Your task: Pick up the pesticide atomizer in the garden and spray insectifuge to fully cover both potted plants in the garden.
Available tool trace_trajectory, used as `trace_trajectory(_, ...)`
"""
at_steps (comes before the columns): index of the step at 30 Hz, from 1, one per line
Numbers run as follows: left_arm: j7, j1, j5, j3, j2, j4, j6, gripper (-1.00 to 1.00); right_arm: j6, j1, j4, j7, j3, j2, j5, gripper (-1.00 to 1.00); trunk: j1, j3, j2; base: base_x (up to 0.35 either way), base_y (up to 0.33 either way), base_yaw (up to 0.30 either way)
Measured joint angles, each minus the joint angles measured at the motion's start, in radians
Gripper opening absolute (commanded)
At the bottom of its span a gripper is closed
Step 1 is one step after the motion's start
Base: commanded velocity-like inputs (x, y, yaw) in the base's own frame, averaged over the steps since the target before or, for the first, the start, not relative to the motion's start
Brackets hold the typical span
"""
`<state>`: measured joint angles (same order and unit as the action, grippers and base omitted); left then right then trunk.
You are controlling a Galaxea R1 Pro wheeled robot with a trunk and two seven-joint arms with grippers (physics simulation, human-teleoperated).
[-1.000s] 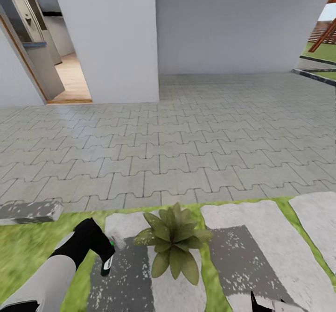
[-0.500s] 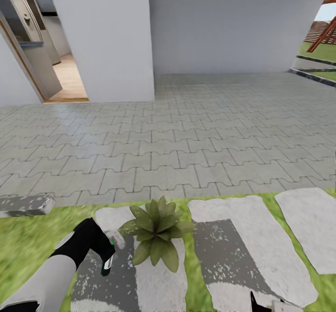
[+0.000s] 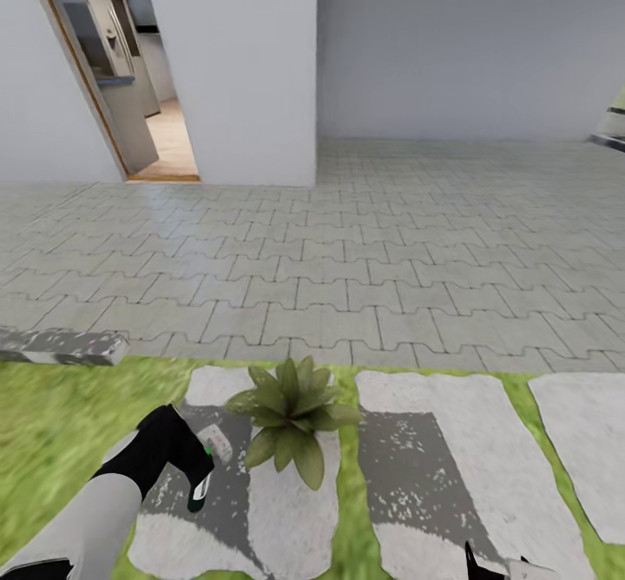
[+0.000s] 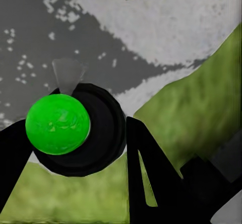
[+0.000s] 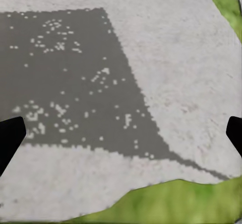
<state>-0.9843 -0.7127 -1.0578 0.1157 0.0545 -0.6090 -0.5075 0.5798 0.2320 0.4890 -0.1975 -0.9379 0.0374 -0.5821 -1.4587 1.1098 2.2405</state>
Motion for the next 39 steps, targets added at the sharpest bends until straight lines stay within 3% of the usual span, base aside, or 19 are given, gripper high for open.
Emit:
trace_trajectory(7,0.0,0.0,-0.001,0.001,0.0,0.005,0.0,-1.0,0.0,0.0,-0.001,0.0,0.0,0.0,0.0,1.0,0.0,0.0,0.0,-0.015,-0.012,0.257)
trace_trajectory(18,-0.06,-0.019,-0.014,-0.02,-0.014,0.014,0.005,-1.0,0.003,0.0,0.0,0.002,-0.003,-0.006,0.0,1.0,0.0,0.0,0.0,0.0,0.0,0.015)
trace_trajectory(21,-0.113,-0.037,-0.052,-0.072,-0.038,-0.004,-0.07,-1.0,0.003,0.0,-0.001,0.002,-0.003,-0.006,0.0,1.0,0.0,0.0,0.0,0.0,0.0,0.0)
trace_trajectory(23,-0.201,-0.065,-0.091,-0.131,-0.046,-0.014,-0.138,-1.0,0.003,0.0,-0.001,0.002,-0.003,-0.006,0.0,1.0,0.0,0.0,0.0,0.0,0.0,0.0)
trace_trajectory(25,-0.29,-0.08,-0.122,-0.213,-0.049,-0.019,-0.173,-1.0,0.003,0.0,-0.001,0.003,-0.003,-0.006,0.0,1.0,0.0,0.0,0.0,0.0,0.0,0.0)
trace_trajectory(27,-0.33,-0.084,-0.138,-0.259,-0.048,-0.018,-0.182,-1.0,0.003,0.0,-0.001,0.002,-0.003,-0.006,0.0,1.0,0.0,0.0,0.0,0.0,0.0,0.0)
trace_trajectory(31,-0.35,-0.074,-0.151,-0.285,-0.04,-0.004,-0.189,-1.0,0.003,0.0,0.0,0.002,-0.003,-0.006,0.001,1.0,0.0,0.0,0.0,0.0,0.0,0.0)
trace_trajectory(35,-0.351,-0.069,-0.183,-0.279,-0.022,-0.006,-0.196,-1.0,0.003,0.0,0.001,0.002,-0.003,-0.005,0.002,1.0,0.0,0.0,0.0,0.0,0.0,0.0)
trace_trajectory(39,-0.352,-0.074,-0.194,-0.275,-0.012,-0.016,-0.202,-1.0,0.003,0.0,0.002,0.002,-0.003,-0.005,0.002,1.0,0.0,0.0,0.0,0.0,0.0,0.0)
